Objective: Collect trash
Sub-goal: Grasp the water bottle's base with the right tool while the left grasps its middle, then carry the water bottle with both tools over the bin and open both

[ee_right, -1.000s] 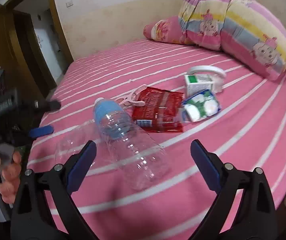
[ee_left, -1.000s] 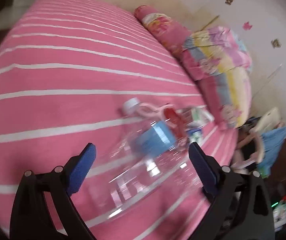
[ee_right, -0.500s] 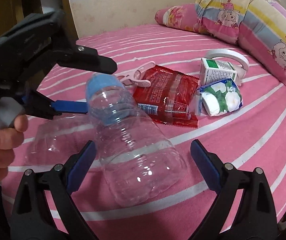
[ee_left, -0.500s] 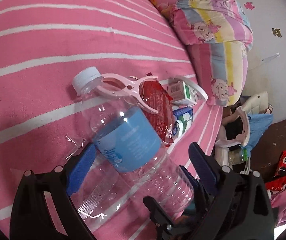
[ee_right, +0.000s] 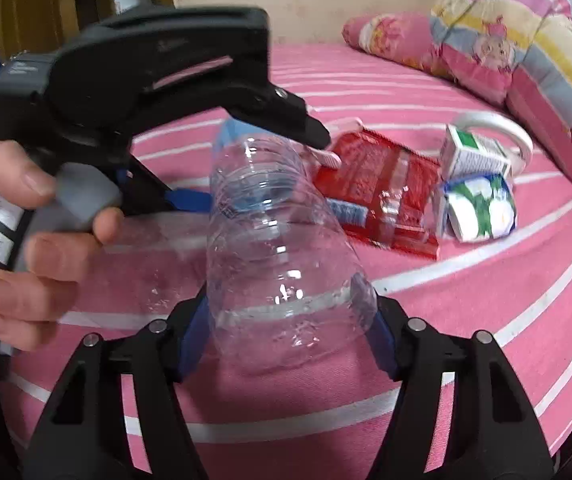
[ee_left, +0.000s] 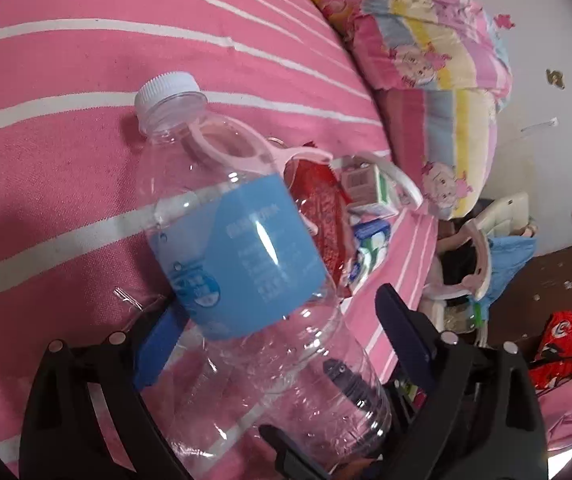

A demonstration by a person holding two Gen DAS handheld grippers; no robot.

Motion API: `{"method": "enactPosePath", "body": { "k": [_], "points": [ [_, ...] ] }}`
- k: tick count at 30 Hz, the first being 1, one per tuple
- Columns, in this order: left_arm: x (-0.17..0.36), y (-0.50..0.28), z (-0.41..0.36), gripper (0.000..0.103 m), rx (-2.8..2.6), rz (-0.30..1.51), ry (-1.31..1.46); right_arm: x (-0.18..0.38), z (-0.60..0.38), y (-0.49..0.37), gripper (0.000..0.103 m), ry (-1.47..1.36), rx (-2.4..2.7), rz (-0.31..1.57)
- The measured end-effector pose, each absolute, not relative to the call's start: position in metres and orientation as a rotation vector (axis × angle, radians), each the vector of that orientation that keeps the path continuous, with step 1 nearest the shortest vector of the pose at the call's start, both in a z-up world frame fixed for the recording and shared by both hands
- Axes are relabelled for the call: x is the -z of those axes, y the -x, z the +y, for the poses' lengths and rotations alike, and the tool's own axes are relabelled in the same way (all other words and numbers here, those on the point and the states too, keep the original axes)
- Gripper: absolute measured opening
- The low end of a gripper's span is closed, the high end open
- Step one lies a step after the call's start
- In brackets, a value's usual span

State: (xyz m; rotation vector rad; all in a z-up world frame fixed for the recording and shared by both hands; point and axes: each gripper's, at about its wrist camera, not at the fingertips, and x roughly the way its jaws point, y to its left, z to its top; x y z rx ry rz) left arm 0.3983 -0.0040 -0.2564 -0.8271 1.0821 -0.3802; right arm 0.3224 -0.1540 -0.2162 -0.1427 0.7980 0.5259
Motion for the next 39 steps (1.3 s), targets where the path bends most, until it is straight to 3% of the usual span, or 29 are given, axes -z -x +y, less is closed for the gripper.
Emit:
{"method": "enactPosePath", "body": {
  "k": [1, 16, 26, 39],
  "points": [
    [0.257, -0.399, -0.003, 0.068, 0.369, 1.085, 0.834, 0.214, -0.154, -0.321, 0.065, 0.145, -0.520, 0.786],
    [0.205, -0.358, 0.015, 0.067, 0.476, 0.916, 0.938, 0.166, -0.141, -0.270, 0.064, 0.242, -0.481, 0.530],
    [0.154, -0.286, 0.011, 0.065, 0.545, 0.805, 0.967, 0.125, -0.138, -0.191, 0.063, 0.239, -0.448, 0.388],
    [0.087, -0.184, -0.100, 0.064, 0.769, 0.853, 0.859, 0.063, -0.228, -0.059, 0.063, 0.221, -0.297, 0.345]
  ]
}}
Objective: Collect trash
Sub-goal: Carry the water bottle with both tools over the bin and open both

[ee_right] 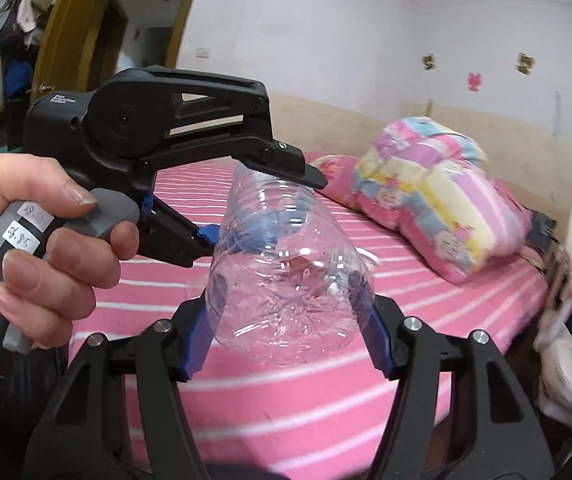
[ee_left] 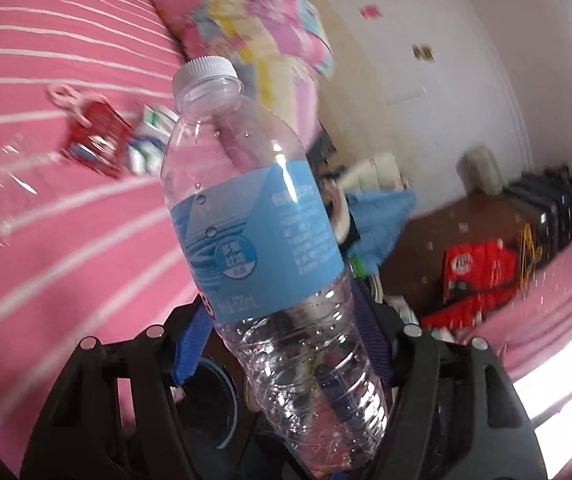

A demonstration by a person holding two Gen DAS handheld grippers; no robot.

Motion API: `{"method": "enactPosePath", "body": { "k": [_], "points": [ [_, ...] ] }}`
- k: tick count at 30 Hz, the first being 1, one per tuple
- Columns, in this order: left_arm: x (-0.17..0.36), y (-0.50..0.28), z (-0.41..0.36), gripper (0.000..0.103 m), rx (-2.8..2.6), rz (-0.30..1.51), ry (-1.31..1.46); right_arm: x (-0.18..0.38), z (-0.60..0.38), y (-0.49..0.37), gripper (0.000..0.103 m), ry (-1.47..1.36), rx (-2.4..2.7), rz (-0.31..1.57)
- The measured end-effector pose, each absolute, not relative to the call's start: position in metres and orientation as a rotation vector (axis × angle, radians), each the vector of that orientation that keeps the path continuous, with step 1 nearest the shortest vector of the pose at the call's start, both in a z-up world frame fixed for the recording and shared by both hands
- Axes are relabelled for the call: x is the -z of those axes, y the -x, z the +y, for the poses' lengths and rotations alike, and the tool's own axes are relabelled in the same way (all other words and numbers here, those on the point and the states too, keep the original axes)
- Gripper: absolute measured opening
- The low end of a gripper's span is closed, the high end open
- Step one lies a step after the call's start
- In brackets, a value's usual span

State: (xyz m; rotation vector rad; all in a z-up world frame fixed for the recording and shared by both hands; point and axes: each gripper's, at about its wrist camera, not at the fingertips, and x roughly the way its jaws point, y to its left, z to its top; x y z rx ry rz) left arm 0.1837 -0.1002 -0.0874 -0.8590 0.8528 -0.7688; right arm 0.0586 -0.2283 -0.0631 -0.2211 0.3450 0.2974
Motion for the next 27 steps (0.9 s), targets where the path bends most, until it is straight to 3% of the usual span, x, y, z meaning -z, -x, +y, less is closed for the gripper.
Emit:
{"method": "enactPosePath", "body": {
  "k": [6, 24, 27],
  "points": [
    [0.100, -0.157, -0.182, 0.064, 0.852, 0.979, 0.763, 0.075, -0.288, -0.009, 0.063, 0.170, -0.203, 0.395],
    [0.266, -0.136, -0.387, 0.065, 0.935, 1.514, 0.452, 0.202, -0.440, 0.058, 0.063, -0.184, 0.044, 0.750],
    [0.291, -0.139, -0.400, 0.070, 0.922, 1.571, 0.422, 0.212, -0.446, 0.059, 0.064, -0.209, 0.059, 0.784]
  ]
}}
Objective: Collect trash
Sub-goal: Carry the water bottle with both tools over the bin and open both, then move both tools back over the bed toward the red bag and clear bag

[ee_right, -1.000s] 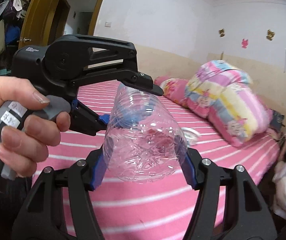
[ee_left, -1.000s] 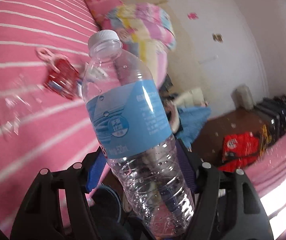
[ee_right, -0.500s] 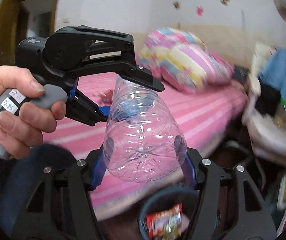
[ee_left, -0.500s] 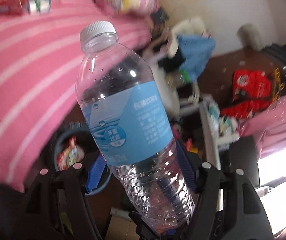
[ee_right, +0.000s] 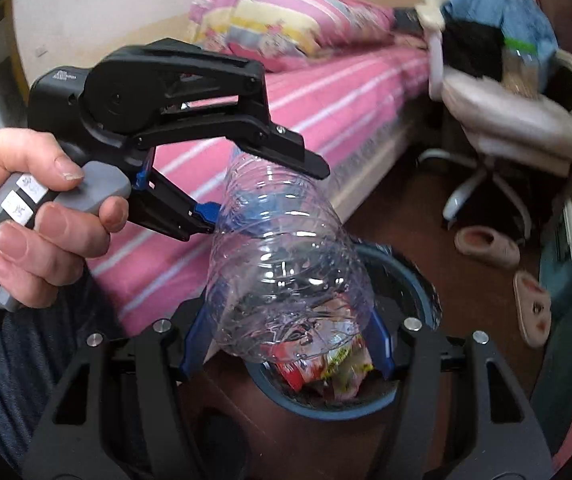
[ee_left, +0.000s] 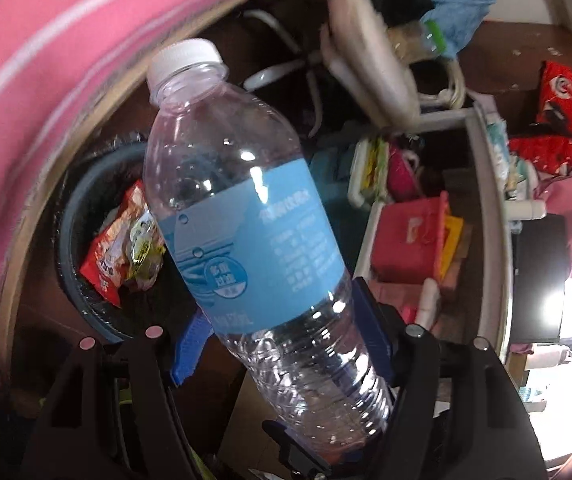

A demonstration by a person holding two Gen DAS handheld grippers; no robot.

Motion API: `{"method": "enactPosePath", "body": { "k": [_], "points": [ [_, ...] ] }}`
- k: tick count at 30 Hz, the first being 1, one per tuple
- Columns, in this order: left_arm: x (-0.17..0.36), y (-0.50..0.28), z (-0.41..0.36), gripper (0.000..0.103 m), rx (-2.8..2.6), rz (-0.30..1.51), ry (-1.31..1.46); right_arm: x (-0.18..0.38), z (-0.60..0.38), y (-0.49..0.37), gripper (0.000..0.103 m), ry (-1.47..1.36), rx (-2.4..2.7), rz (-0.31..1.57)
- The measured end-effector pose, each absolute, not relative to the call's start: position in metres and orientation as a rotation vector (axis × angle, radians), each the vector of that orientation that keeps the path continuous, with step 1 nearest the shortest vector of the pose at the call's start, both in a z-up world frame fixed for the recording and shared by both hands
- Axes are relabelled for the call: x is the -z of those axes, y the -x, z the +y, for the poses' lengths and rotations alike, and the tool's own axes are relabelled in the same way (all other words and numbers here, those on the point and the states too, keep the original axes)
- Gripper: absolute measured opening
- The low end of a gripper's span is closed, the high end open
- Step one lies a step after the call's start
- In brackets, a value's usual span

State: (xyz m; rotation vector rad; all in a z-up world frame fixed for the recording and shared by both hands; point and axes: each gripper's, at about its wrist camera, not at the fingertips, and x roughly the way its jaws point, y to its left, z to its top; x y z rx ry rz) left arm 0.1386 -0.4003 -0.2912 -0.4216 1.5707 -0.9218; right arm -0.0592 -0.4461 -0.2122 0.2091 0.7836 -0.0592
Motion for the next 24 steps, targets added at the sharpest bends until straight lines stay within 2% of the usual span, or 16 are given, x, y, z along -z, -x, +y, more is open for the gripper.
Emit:
{"method": "enactPosePath", "body": {
  "k": [2, 5, 6, 14, 20, 24],
  "points": [
    [0.305, -0.139, -0.399, 0.087, 0.856, 1.591, 0.361, 0.223, -0.448, 0.057, 0.068, -0.206, 0.079, 0.826],
    [0.318, -0.144, -0.392, 0.087, 0.765, 1.611, 0.304, 0.228, -0.449, 0.054, 0.087, -0.158, 0.163, 0.824],
    [0.320, -0.146, -0.389, 0.087, 0.758, 1.613, 0.317, 0.227, -0.450, 0.054, 0.088, -0.158, 0.177, 0.819],
    [0.284, -0.146, -0.364, 0.087, 0.753, 1.484, 0.424, 0.210, -0.450, 0.046, 0.088, -0.192, 0.160, 0.792],
    [0.227, -0.142, -0.330, 0.087, 0.779, 1.269, 0.495, 0.161, -0.419, 0.032, 0.088, -0.161, 0.076, 0.706],
    [0.194, -0.148, -0.277, 0.088, 0.746, 1.169, 0.595, 0.124, -0.383, 0.017, 0.088, -0.134, 0.006, 0.636]
  ]
}}
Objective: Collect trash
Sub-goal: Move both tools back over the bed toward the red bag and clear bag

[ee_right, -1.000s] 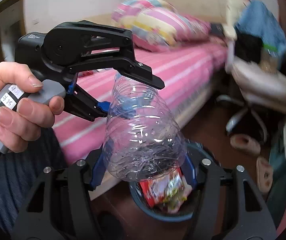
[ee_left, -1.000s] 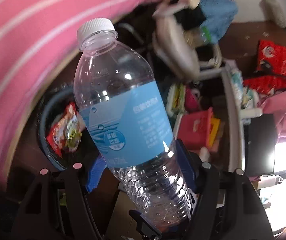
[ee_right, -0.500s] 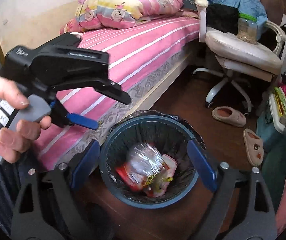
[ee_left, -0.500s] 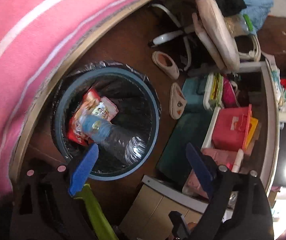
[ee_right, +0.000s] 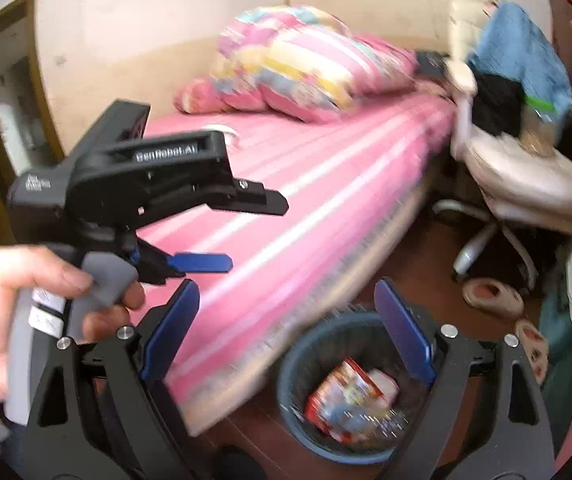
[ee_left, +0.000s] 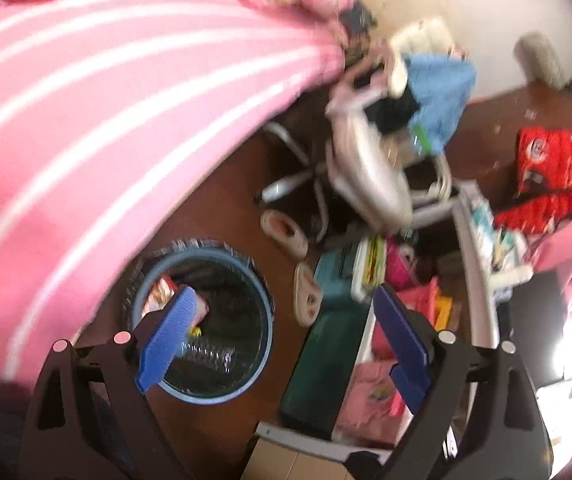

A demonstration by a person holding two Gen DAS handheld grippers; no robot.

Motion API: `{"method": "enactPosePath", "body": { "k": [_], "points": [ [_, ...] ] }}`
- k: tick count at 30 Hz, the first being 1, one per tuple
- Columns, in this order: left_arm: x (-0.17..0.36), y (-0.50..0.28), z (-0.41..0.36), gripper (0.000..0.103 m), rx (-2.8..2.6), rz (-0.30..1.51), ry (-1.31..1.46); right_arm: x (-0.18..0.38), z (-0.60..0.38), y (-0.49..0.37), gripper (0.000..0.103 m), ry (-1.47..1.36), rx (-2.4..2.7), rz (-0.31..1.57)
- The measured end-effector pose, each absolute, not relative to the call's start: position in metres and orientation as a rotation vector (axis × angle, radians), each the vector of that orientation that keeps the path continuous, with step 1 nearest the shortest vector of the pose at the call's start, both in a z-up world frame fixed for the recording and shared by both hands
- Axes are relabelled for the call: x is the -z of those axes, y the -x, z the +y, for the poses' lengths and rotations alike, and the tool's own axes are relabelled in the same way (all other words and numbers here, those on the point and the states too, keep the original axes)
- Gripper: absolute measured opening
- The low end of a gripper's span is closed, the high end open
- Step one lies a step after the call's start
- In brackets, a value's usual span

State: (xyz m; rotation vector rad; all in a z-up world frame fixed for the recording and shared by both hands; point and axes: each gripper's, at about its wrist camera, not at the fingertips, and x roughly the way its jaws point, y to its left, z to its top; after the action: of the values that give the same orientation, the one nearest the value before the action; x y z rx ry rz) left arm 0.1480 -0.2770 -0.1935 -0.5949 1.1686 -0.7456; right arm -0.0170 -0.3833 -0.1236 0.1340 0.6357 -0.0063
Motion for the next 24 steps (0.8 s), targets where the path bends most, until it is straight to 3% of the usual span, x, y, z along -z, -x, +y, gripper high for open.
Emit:
{"method": "enactPosePath", "body": {
  "k": [11, 18, 24],
  "points": [
    [0.134, -0.159, -0.097, 0.089, 0.526, 0.922, 0.689, 0.071, -0.296, -0.053, 0.093, -0.176, -0.138, 0.552],
    [0.164, -0.178, -0.005, 0.089, 0.312, 0.878, 0.616, 0.088, -0.252, -0.120, 0.093, -0.297, -0.215, 0.607],
    [0.198, -0.223, 0.012, 0.089, 0.253, 0.900, 0.520, 0.125, -0.225, -0.182, 0.093, -0.292, -0.239, 0.656]
  ]
}}
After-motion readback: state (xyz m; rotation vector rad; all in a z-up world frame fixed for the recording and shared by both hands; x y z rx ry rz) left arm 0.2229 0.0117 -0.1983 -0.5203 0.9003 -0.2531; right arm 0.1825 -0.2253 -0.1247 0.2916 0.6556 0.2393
